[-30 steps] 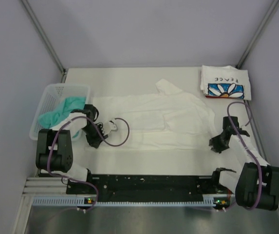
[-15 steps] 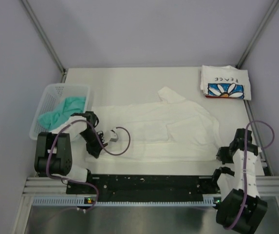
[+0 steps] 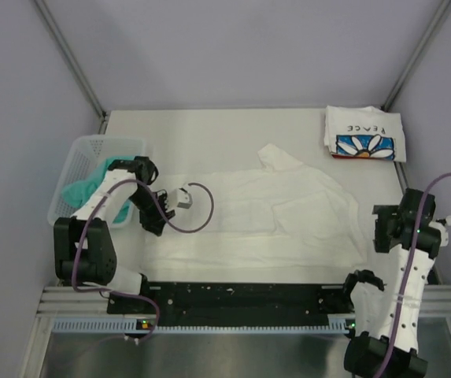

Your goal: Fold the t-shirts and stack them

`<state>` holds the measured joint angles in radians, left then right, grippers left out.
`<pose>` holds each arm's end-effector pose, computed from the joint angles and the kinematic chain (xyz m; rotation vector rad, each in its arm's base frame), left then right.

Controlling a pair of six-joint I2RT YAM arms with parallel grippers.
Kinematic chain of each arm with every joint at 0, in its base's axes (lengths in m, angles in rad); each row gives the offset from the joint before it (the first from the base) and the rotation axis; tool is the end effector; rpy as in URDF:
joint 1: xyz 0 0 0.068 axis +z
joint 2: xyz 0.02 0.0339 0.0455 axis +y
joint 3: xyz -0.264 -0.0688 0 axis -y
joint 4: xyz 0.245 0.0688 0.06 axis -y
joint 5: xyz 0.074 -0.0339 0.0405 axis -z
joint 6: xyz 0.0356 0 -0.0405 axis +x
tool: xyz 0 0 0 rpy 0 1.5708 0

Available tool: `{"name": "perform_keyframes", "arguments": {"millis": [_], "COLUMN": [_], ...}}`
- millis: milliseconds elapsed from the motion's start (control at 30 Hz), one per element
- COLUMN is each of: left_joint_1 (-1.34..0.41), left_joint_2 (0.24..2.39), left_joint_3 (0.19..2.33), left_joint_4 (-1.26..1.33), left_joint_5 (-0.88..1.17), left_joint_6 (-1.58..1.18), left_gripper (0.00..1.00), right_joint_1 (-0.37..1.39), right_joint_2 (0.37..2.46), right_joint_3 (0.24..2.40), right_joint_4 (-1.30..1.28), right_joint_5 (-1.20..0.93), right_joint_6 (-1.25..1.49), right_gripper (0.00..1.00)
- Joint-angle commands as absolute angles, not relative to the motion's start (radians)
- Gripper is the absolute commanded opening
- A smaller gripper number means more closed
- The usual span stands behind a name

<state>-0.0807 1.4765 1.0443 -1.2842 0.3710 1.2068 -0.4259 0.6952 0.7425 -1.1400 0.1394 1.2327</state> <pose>0.2254 -0.0312 0.2221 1.7723 2.4304 -0.5944 0.0976 -0.0497 0.2571 1.9827 1.7548 0.0833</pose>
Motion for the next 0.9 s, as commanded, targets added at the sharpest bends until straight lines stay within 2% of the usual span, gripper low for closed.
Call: {"name": "perform_keyframes", "arguments": {"millis": [0, 33, 133, 200, 233, 333, 400, 567, 867], "left_joint_1": [-0.159, -0.185, -0.311, -0.392, -0.419, -0.437, -0.437, -0.436, -0.423], "left_joint_2": [1.509, 1.519, 1.545, 1.563, 1.574, 1.611, 1.632, 1.69, 1.726], "left_joint_3": [1.048, 1.029, 0.98, 0.968, 0.968, 0.985, 0.985, 0.965, 1.014], "left_joint_4": [-1.359, -1.341, -1.241, -1.183, -1.137, -1.068, -1.04, -0.99, -0.956], "left_joint_5": [0.486, 0.488, 0.492, 0.494, 0.488, 0.442, 0.413, 0.361, 0.31], "left_joint_6": [1.181, 1.164, 1.054, 0.996, 0.968, 0.91, 0.891, 0.874, 0.854], "left_gripper": [0.23, 0.2, 0.15, 0.11, 0.09, 0.07, 0.07, 0.06, 0.08], "right_joint_1": [-0.431, -0.431, -0.39, -0.301, -0.226, -0.007, 0.067, 0.075, 0.051], "right_joint_2": [0.664, 0.643, 0.624, 0.688, 0.733, 0.898, 1.039, 1.258, 1.344], "right_joint_3": [0.873, 0.838, 0.665, 0.615, 0.623, 0.698, 0.733, 0.729, 0.67], "right_joint_4": [-1.025, -0.923, -0.561, -0.445, -0.439, -0.485, -0.499, -0.528, -0.543], "right_joint_5": [0.048, -0.037, -0.298, -0.305, -0.254, -0.077, -0.063, -0.028, 0.107], "right_joint_6": [1.069, 1.037, 1.067, 1.065, 1.025, 0.892, 0.821, 0.793, 0.793], "right_gripper": [0.63, 0.56, 0.23, 0.05, 0.0, 0.0, 0.0, 0.0, 0.0]}}
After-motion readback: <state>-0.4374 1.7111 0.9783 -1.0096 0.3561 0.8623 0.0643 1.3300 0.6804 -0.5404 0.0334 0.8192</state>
